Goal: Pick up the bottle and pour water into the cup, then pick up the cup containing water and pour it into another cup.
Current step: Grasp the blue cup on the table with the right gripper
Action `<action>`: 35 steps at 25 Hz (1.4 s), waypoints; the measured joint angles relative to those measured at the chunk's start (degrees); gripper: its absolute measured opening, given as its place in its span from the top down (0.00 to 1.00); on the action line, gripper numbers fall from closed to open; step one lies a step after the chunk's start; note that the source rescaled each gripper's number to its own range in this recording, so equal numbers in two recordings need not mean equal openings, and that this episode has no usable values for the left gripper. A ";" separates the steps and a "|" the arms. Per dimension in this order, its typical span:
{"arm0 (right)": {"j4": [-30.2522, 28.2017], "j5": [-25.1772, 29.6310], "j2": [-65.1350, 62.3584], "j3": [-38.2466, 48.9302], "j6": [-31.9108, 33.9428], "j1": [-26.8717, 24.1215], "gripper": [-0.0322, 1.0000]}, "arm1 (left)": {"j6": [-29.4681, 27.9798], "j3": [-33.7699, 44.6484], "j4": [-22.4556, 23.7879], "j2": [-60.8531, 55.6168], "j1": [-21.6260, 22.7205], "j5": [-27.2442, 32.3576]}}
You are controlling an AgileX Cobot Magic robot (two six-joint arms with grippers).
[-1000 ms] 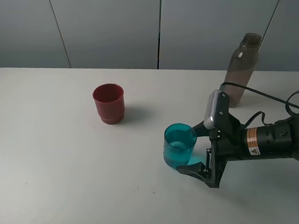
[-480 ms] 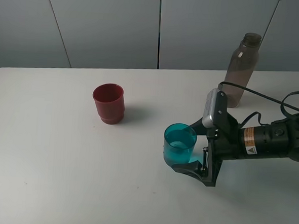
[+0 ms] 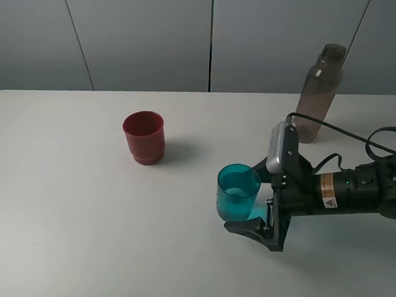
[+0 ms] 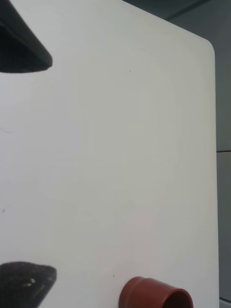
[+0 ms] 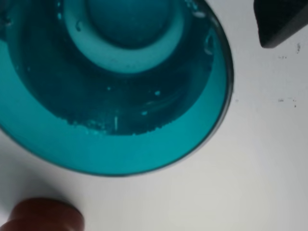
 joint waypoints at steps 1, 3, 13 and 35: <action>0.00 0.00 0.39 0.00 -0.52 0.00 0.00 | 0.00 0.00 0.00 0.00 0.00 0.00; 0.73 0.00 0.63 0.00 -1.74 0.00 0.00 | 0.00 0.00 0.00 0.00 0.00 0.00; 3.00 -2.55 0.63 -0.58 -4.07 0.00 0.00 | 0.00 0.00 0.00 0.00 0.00 0.00; 3.00 -5.00 0.67 -1.20 -4.29 0.00 0.00 | 0.28 0.00 0.00 0.00 0.00 0.00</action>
